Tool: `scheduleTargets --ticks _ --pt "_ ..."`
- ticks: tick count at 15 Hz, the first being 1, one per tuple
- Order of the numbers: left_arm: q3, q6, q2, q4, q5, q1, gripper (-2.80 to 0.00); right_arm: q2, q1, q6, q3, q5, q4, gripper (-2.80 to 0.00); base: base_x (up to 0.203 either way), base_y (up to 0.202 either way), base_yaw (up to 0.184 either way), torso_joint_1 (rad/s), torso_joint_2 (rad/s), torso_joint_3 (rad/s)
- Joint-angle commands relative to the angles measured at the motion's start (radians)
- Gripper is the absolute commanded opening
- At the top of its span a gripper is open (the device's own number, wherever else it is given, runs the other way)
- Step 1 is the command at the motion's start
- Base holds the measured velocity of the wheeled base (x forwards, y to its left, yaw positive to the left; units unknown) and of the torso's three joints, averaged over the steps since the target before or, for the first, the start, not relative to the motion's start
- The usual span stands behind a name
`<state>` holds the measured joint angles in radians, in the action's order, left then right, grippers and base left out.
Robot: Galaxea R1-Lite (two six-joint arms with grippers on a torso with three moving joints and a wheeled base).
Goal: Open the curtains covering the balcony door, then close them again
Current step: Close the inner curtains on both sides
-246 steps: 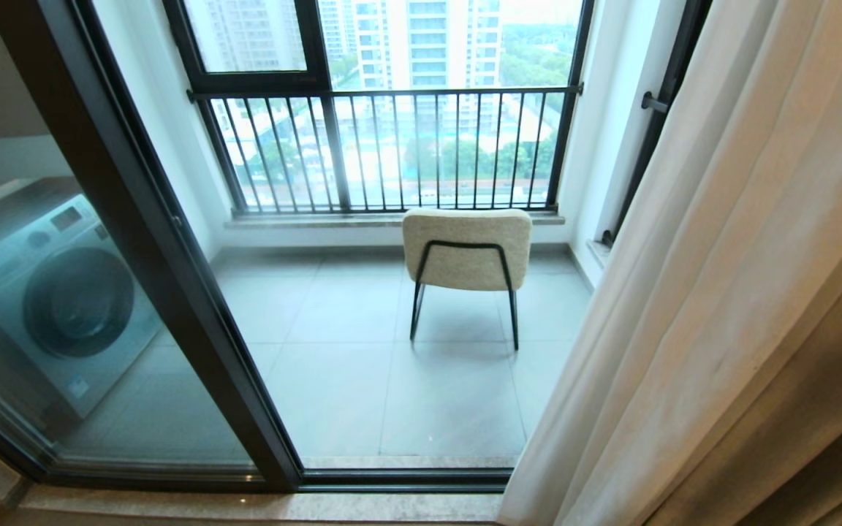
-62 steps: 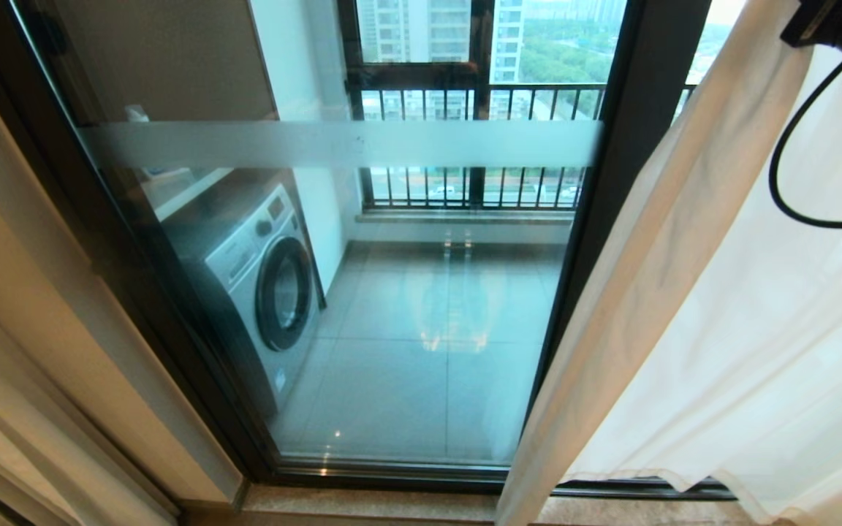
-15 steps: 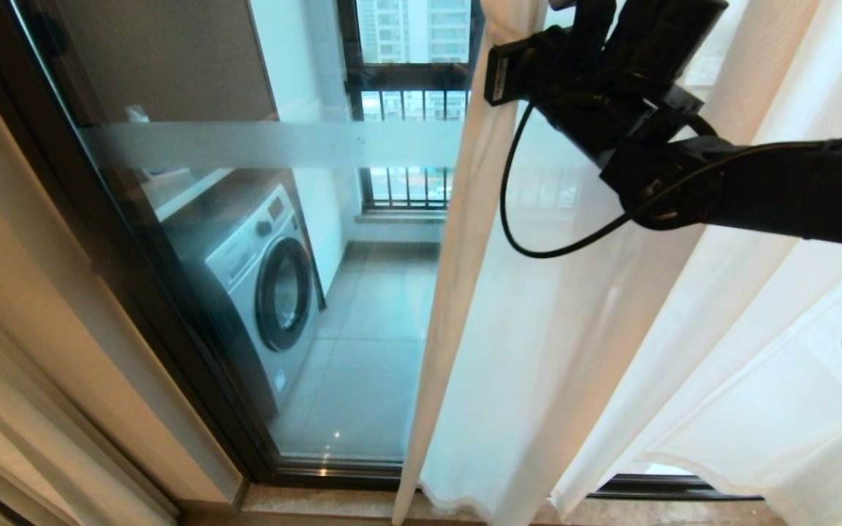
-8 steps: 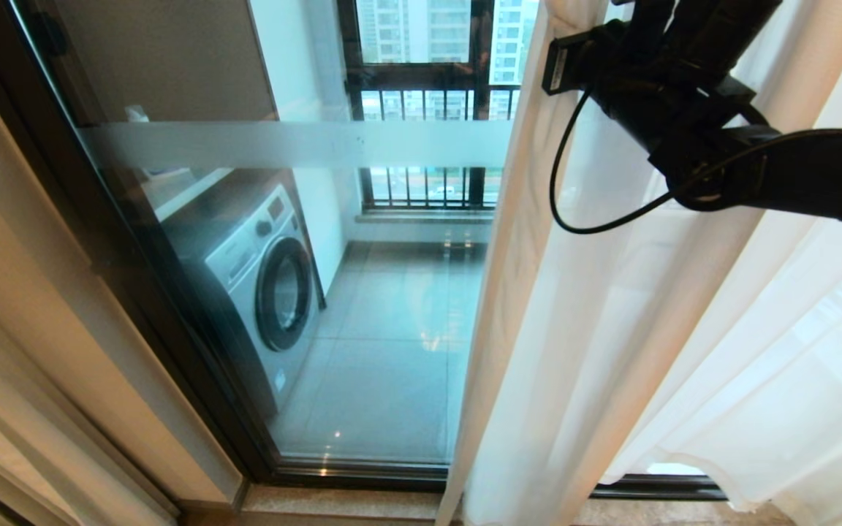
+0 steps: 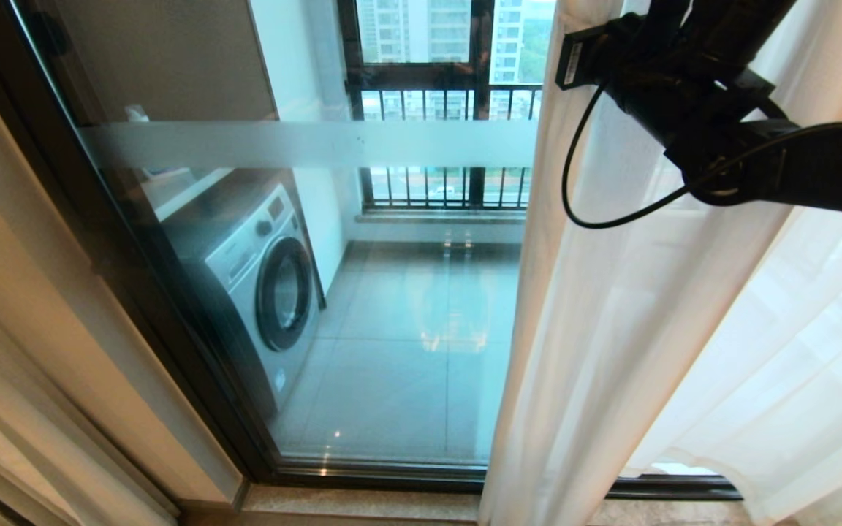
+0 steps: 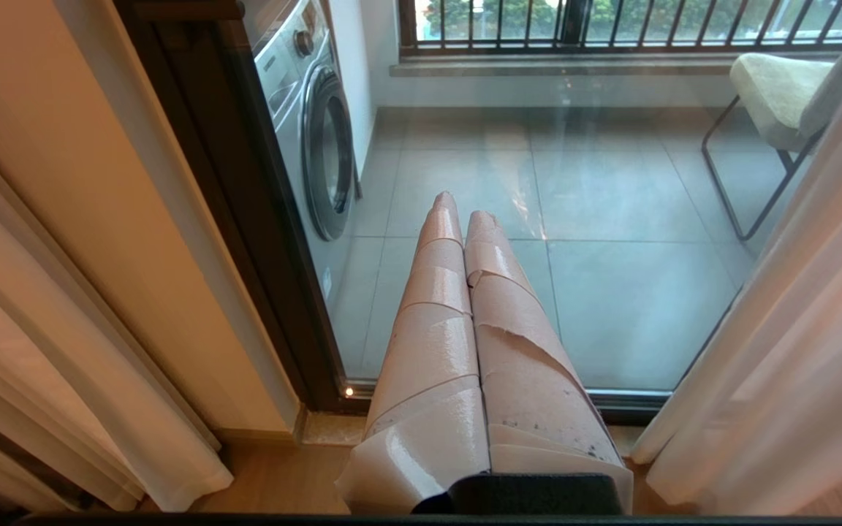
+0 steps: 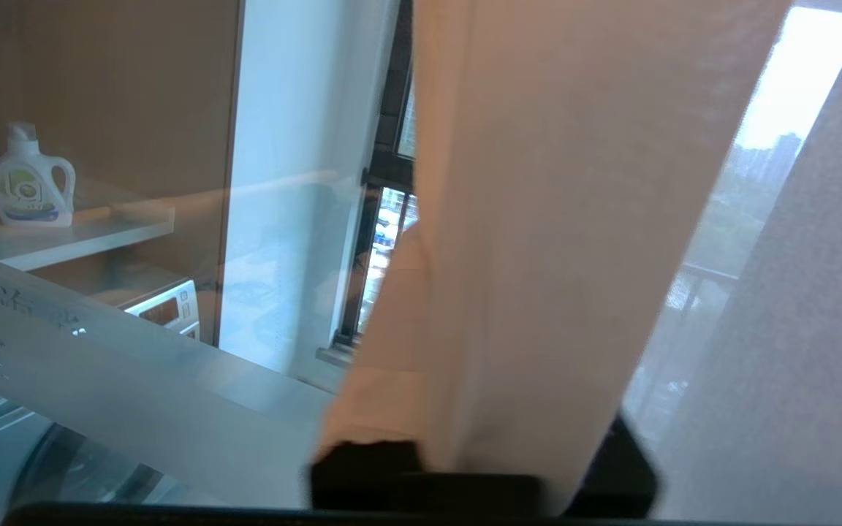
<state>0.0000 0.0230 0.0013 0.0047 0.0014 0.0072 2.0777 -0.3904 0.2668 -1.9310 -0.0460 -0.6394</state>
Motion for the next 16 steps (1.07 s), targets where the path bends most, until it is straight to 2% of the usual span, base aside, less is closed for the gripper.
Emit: scheduleTargets --ticks 1,6,9,16 --pt "0.000 0.000 0.000 0.000 0.000 0.000 -2.80 -0.015 -0.001 0.002 0.007 0.001 -0.003 0.00 0.000 0.000 0.000 0.000 0.00 0.000" --pt "0.000 0.000 0.000 0.000 0.000 0.000 -2.80 -0.113 -0.002 0.003 0.130 0.003 -0.004 0.00 0.000 0.000 0.000 0.000 0.00 0.000" --pt "0.000 0.000 0.000 0.000 0.000 0.000 -2.80 -0.225 -0.007 0.003 0.273 0.002 -0.007 0.00 0.000 0.000 0.000 0.000 0.00 0.000" --pt "0.000 0.000 0.000 0.000 0.000 0.000 -2.80 -0.595 -0.067 0.006 0.807 -0.006 -0.026 0.00 0.000 0.000 0.000 0.000 0.00 0.000"
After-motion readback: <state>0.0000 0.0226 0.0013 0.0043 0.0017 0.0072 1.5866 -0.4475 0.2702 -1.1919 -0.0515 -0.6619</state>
